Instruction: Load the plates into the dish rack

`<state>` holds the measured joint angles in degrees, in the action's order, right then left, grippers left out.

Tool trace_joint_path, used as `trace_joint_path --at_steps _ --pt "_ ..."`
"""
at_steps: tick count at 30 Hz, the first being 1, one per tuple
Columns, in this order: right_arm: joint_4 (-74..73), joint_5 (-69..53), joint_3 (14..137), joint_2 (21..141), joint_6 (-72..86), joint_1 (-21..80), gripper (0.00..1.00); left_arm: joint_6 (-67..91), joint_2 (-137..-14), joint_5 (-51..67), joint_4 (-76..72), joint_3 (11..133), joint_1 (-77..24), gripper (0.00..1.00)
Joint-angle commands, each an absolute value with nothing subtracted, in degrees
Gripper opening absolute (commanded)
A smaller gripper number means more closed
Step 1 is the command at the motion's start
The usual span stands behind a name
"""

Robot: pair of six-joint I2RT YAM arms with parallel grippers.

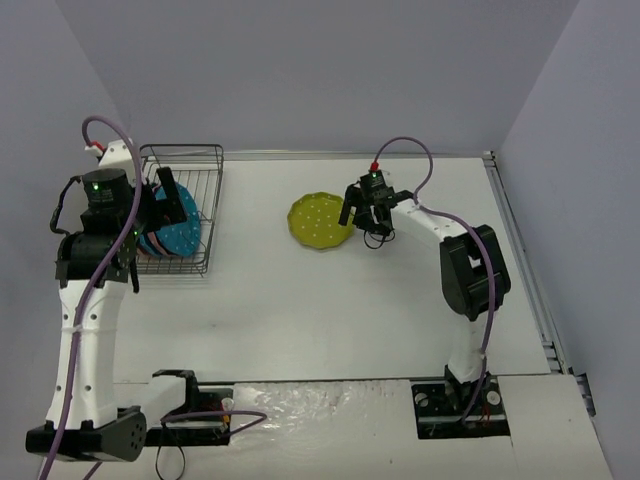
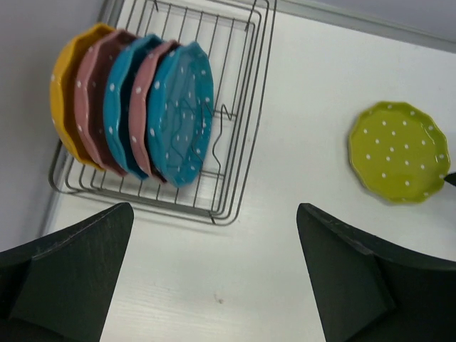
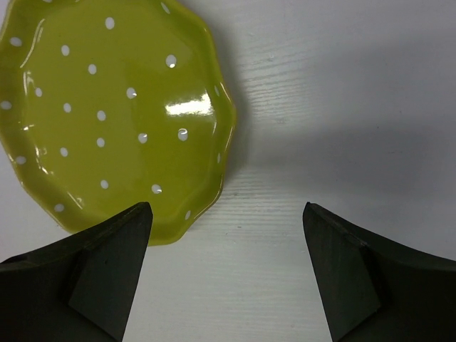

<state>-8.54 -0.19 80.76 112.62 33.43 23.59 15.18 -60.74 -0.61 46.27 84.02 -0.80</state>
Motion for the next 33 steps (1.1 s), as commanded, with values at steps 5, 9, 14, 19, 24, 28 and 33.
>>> trace_joint_path --at_steps 5,9,14,19,24,28,33 --pt "-9.05 4.30 87.20 117.39 32.85 24.34 0.82 18.38 -53.45 4.25 50.09 76.57 -0.97 0.97" --pt "-9.05 5.45 88.53 119.90 33.25 24.90 0.73 19.31 -52.72 6.62 49.81 73.80 -1.05 0.97" --pt "-8.98 5.52 88.71 122.02 33.53 25.60 0.57 20.59 -52.81 9.04 49.25 73.36 -1.05 0.97" --pt "-8.96 5.73 88.59 123.14 34.12 26.47 0.42 21.05 -52.98 9.99 49.14 73.18 -1.05 0.97" --pt "-8.81 5.42 88.00 123.99 36.43 27.16 0.29 22.36 -53.08 11.79 48.45 72.27 -1.14 0.97" --pt "-8.40 4.76 86.71 124.56 38.11 26.91 0.15 24.59 -53.56 14.85 46.34 71.12 -1.14 0.97" --pt "-6.43 4.77 82.01 122.36 39.06 25.48 0.00 29.77 -54.26 18.65 41.57 67.95 -2.46 0.97"
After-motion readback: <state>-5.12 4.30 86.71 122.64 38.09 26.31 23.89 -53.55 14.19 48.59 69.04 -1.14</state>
